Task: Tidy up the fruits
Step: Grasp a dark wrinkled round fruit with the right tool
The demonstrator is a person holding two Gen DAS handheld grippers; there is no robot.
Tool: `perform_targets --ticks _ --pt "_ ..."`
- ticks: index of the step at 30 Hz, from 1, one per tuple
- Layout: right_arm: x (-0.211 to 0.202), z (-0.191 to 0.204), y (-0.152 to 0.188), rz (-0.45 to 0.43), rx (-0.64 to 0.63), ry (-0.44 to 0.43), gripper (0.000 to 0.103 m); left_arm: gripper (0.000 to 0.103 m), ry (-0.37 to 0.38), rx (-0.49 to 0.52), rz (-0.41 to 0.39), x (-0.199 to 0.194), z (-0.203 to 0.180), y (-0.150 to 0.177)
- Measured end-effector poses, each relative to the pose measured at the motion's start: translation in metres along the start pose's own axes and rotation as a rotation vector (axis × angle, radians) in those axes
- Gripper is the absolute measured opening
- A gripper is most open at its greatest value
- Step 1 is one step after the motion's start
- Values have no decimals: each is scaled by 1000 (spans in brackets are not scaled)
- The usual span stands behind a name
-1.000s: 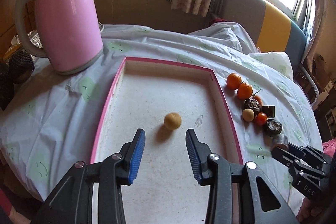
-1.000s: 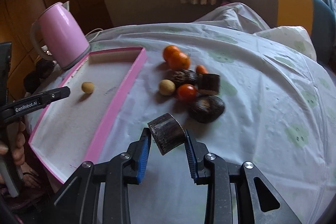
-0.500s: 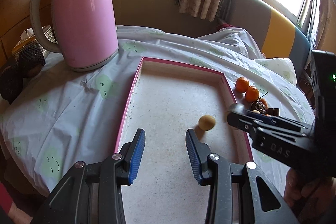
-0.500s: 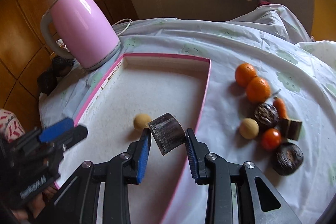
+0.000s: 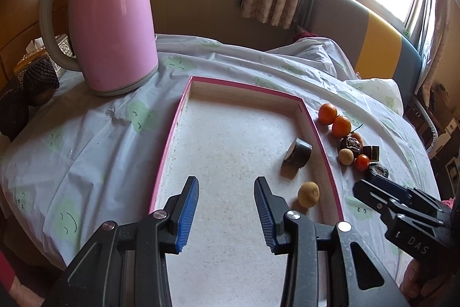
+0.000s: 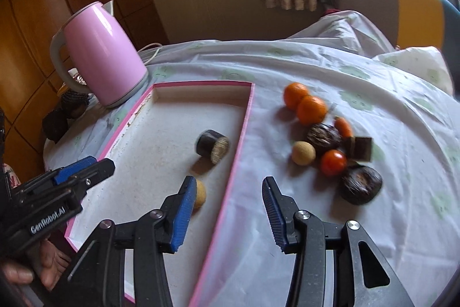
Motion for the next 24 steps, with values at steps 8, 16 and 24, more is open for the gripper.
perform_targets --ticks 8,16,24 --pt "-23 -48 24 -27 80 91 56 40 24 52 9 -2 -19 6" --pt "-36 -94 47 -19 168 168 56 40 45 93 19 -2 -36 11" --pt "-42 -127 50 -29 221 216 56 40 56 115 29 1 -44 13"
Point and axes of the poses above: each gripper's, at about its wrist camera, not at the fingertips, and x roughly the way its jaws point, z to its left, y to its underside, the point moved 5 cm from there along x, roughly the way its jaws point, and after that the axes turned 1 degree about -x, right-handed, at the moved point
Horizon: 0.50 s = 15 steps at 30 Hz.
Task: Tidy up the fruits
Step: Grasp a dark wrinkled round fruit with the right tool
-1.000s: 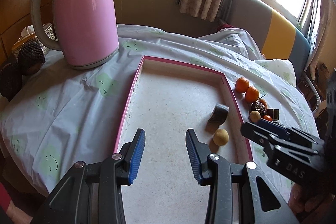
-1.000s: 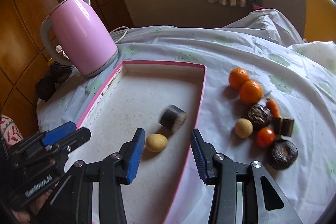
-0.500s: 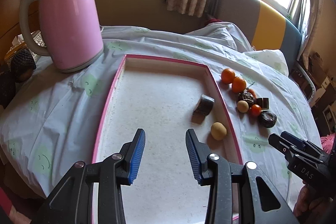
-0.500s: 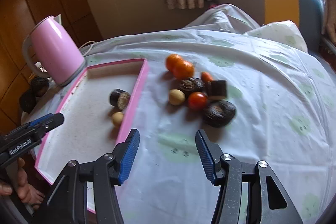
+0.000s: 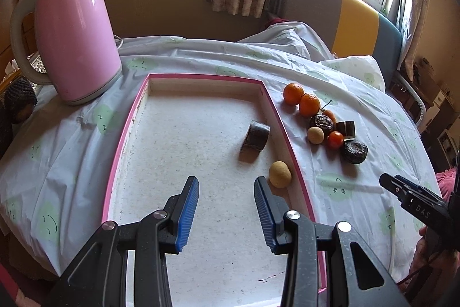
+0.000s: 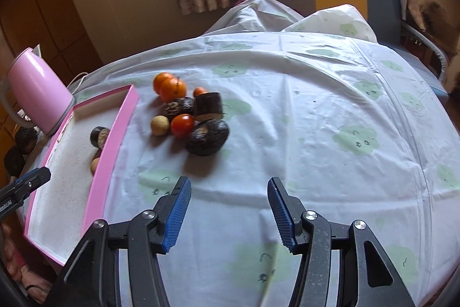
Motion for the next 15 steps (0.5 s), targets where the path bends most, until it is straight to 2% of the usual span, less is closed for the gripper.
perform_targets --ticks 8,15 --pt "16 13 -12 11 -57 -23 56 40 2 28 0 1 -8 -1" --pt "33 18 -33 15 -57 -45 56 40 36 76 2 4 -25 -4"
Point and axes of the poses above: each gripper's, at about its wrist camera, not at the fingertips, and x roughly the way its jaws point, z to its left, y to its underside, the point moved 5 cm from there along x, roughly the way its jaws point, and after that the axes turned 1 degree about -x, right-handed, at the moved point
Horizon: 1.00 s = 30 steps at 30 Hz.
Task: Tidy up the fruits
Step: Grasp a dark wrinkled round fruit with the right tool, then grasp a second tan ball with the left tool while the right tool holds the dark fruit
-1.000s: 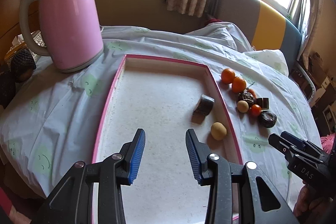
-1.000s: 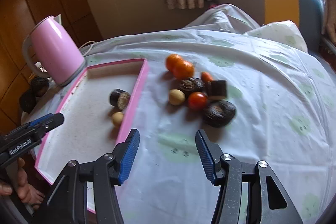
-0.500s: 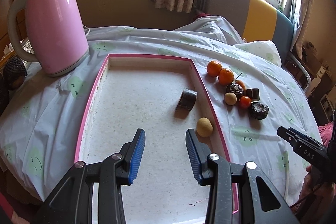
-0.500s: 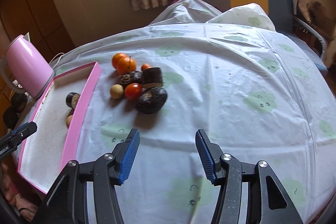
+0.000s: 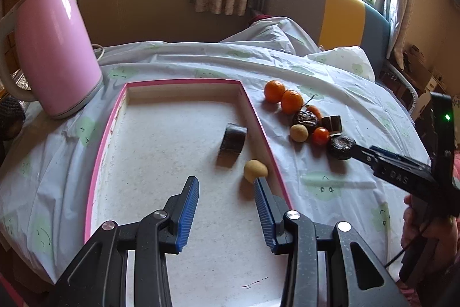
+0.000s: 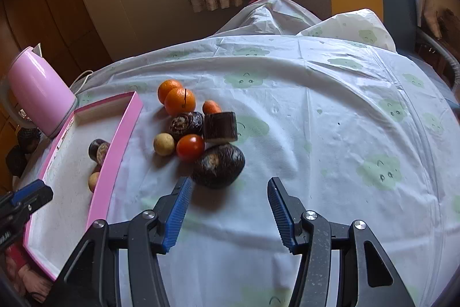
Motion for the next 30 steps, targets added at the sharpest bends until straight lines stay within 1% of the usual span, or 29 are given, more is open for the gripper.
perform_targets --ticks 2,5,8,11,13,16,21,22,23,27,30 --pt "4 -3 -8 -7 17 8 56 40 7 11 4 2 -3 1" --pt "14 -4 -22 -7 31 -15 56 40 15 15 21 6 -7 3" --pt "27 -2 -32 5 40 -34 56 40 14 19 27 9 -8 5" --pt "41 3 -37 20 31 -30 56 40 4 21 42 13 -8 5" --pt "45 3 -37 29 44 -39 56 40 0 16 45 14 -9 4" --pt "41 1 -31 25 63 -58 58 40 -5 23 42 16 -12 1" --pt "41 -4 -13 60 70 -92 58 40 20 25 58 24 -21 -2" --pt "40 -4 -11 56 61 -100 55 40 26 28 59 24 -23 -3" --pt "38 -2 -11 53 50 -113 42 40 31 30 59 25 -25 -4" --pt "32 3 -8 40 -4 -93 40 40 59 44 60 27 -37 -9" --pt "22 1 -6 14 -24 -67 32 40 86 48 74 32 -46 -15"
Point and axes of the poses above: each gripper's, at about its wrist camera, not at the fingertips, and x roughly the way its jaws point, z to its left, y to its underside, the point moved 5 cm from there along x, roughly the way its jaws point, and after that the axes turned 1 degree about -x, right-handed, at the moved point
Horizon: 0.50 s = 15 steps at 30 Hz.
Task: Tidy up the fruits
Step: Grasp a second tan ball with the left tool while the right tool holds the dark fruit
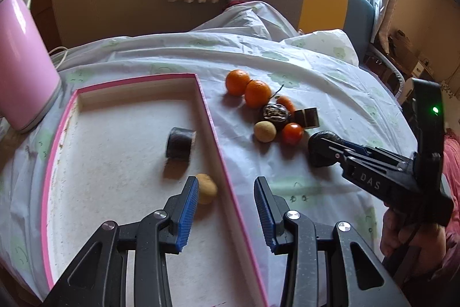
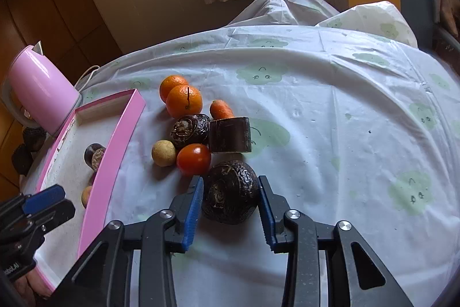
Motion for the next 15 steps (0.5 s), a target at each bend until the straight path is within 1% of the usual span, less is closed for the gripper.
perform_targets --ticks 1,3,5,6,10,15 --pt "-6 -1 0 -15 -7 11 24 40 8 2 5 2 -3 -3" --pt "-11 -6 3 -21 -28 51 23 40 21 16 20 9 -10 -8" --pt "-12 -12 5 -26 -10 22 23 39 35 11 30 16 -15 -13" --pt "-11 -15 4 -28 14 2 24 36 39 13 35 19 -17 -16" --pt "-8 -24 4 -26 91 -60 27 35 27 25 34 29 -22 -30" --pt "-5 -25 4 -22 121 -87 27 35 44 47 66 49 -31 -43"
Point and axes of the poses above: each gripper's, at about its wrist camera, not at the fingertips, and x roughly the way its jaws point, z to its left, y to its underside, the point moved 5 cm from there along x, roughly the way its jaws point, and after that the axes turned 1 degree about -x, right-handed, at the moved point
